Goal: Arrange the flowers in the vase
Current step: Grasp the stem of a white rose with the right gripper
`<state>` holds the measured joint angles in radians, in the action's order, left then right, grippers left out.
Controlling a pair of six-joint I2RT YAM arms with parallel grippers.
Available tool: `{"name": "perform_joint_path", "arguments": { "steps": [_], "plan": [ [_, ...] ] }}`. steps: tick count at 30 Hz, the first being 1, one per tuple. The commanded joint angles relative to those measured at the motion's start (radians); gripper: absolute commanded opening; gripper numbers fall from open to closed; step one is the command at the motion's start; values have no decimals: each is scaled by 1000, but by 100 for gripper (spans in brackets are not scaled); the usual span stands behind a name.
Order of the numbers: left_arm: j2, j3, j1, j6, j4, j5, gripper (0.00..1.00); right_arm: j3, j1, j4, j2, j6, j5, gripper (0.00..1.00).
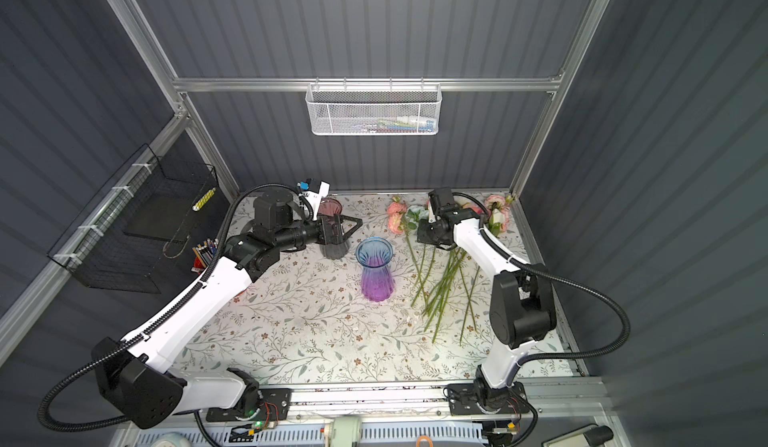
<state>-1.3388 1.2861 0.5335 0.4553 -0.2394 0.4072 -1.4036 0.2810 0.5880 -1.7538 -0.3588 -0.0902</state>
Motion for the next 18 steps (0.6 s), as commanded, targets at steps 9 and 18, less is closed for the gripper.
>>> {"name": "perform_joint_path", "arguments": {
  "steps": [9,18],
  "plan": [
    [5,-9,-3,-17,4,-4,99,76,10,25,-108,-15,-18,32],
    [-8,-5,-4,-10,2,7,99,36,27,7,-193,-29,-33,37]
  ]
}}
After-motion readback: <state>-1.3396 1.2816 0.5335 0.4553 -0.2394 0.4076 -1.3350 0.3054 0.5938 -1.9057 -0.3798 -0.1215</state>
